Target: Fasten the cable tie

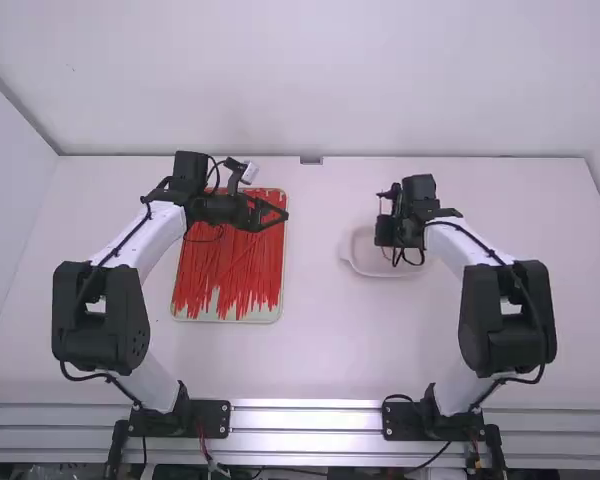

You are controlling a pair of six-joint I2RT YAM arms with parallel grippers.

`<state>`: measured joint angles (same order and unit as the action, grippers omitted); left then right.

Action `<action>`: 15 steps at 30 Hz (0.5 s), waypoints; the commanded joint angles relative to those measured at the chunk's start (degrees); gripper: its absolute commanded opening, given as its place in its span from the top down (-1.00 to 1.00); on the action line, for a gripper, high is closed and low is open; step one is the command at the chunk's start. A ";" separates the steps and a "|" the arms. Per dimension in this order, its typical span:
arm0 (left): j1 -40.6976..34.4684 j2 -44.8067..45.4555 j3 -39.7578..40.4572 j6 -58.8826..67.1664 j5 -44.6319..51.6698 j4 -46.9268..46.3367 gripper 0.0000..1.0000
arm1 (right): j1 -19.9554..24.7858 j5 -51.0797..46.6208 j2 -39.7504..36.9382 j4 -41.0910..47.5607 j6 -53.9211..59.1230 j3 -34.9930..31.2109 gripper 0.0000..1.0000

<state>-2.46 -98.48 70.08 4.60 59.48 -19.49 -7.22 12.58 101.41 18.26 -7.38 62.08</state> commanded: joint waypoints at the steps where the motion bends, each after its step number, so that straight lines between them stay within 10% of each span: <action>1: 0.26 0.22 0.57 1.33 1.07 0.02 -0.98 | 0.11 -1.14 0.66 0.66 -0.11 0.83 0.86; 9: 0.17 0.22 0.68 2.54 1.09 -0.04 -0.98 | 0.79 -1.09 0.66 2.43 -0.07 0.83 -0.57; 15: 0.13 1.27 1.27 2.82 0.92 -1.84 -0.98 | 1.81 -1.07 0.46 5.22 -0.11 0.83 -0.80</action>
<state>-2.46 -98.45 70.13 6.15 59.46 -20.69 -5.93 11.62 101.41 22.96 -7.29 62.08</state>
